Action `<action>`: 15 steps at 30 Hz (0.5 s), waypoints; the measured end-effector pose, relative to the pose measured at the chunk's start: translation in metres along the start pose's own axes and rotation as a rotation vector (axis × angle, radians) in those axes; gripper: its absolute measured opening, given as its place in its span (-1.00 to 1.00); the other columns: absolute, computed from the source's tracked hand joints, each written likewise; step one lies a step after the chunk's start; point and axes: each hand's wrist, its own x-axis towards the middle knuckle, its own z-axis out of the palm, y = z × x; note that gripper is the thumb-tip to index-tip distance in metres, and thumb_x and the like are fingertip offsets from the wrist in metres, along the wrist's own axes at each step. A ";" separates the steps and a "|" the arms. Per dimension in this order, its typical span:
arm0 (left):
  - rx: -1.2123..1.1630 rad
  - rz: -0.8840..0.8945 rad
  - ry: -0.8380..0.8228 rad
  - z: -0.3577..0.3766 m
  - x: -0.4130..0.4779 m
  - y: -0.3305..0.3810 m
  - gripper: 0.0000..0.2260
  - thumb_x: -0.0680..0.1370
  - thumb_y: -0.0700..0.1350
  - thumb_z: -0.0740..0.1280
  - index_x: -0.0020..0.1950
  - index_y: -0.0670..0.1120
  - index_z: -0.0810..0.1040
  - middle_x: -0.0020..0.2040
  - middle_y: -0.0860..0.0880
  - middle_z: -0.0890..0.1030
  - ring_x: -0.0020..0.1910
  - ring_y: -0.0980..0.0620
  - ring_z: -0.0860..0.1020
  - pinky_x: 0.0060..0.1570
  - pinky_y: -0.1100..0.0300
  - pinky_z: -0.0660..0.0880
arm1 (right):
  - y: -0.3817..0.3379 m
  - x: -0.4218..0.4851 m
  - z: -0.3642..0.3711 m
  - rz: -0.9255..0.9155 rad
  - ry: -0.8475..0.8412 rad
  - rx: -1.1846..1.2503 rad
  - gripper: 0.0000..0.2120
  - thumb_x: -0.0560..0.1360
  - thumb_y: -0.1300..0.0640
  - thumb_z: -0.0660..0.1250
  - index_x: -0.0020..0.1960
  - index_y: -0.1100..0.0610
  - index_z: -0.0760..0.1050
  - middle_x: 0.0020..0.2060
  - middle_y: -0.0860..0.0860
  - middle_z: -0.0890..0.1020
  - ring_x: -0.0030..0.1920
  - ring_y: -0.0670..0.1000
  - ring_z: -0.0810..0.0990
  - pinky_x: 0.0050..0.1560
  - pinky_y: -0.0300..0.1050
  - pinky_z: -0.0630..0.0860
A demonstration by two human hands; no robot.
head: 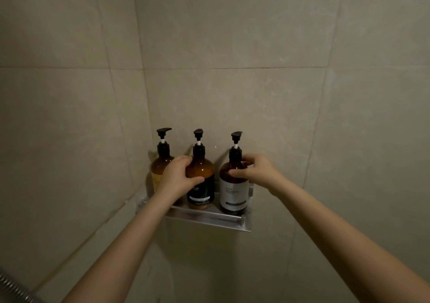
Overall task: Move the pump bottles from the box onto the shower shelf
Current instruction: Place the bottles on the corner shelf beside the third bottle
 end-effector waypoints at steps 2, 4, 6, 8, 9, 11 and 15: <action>-0.033 -0.013 -0.020 0.000 0.000 0.001 -0.37 0.39 -0.08 0.46 0.40 -0.14 0.33 0.36 -0.10 0.43 0.33 -0.05 0.40 0.26 0.11 0.35 | 0.000 -0.002 -0.001 0.002 0.006 0.001 -0.53 0.40 0.07 0.45 0.28 0.11 0.47 0.20 0.08 0.56 0.07 0.03 0.54 -0.02 -0.11 0.50; -0.055 -0.018 -0.050 -0.001 0.001 0.000 -0.36 0.39 -0.10 0.46 0.42 -0.14 0.31 0.38 -0.09 0.42 0.34 -0.05 0.39 0.26 0.10 0.35 | 0.000 -0.003 -0.003 0.001 0.004 -0.009 -0.56 0.40 0.08 0.45 0.25 0.12 0.49 0.16 0.07 0.58 -0.04 -0.04 0.53 -0.12 -0.17 0.50; -0.068 -0.035 -0.077 -0.002 0.003 -0.001 -0.36 0.39 -0.12 0.46 0.42 -0.13 0.30 0.39 -0.09 0.41 0.35 -0.05 0.39 0.26 0.10 0.36 | 0.000 -0.003 -0.005 -0.002 -0.010 -0.025 -0.62 0.40 0.08 0.45 0.19 0.12 0.53 0.13 0.07 0.60 -0.13 -0.11 0.52 -0.25 -0.26 0.45; -0.074 -0.051 -0.098 -0.004 0.006 -0.002 -0.35 0.39 -0.12 0.46 0.43 -0.13 0.29 0.40 -0.09 0.39 0.36 -0.04 0.38 0.27 0.09 0.36 | 0.000 -0.003 -0.005 -0.007 -0.008 -0.032 -0.63 0.40 0.07 0.45 0.18 0.13 0.54 0.11 0.08 0.62 -0.11 -0.07 0.53 -0.29 -0.28 0.43; -0.077 -0.057 -0.104 -0.004 0.007 -0.003 -0.35 0.39 -0.13 0.46 0.43 -0.12 0.28 0.40 -0.09 0.39 0.36 -0.04 0.38 0.27 0.09 0.36 | 0.000 -0.003 -0.004 -0.009 0.003 -0.035 -0.61 0.40 0.07 0.45 0.19 0.14 0.54 0.12 0.08 0.62 -0.07 -0.04 0.54 -0.28 -0.27 0.44; -0.083 -0.058 -0.105 -0.004 0.008 -0.005 -0.35 0.40 -0.13 0.45 0.43 -0.12 0.28 0.41 -0.08 0.38 0.36 -0.04 0.37 0.27 0.08 0.36 | 0.000 -0.003 -0.001 -0.017 0.031 -0.035 -0.59 0.39 0.06 0.46 0.21 0.14 0.53 0.11 0.08 0.62 -0.09 -0.05 0.56 -0.26 -0.27 0.46; -0.114 -0.013 -0.087 -0.002 0.002 -0.005 -0.35 0.40 -0.12 0.45 0.44 -0.10 0.28 0.41 -0.06 0.38 0.37 -0.02 0.36 0.28 0.10 0.35 | 0.004 -0.003 0.001 -0.034 0.061 -0.022 -0.57 0.39 0.06 0.46 0.21 0.14 0.52 0.11 0.08 0.62 -0.23 -0.18 0.49 -0.28 -0.29 0.45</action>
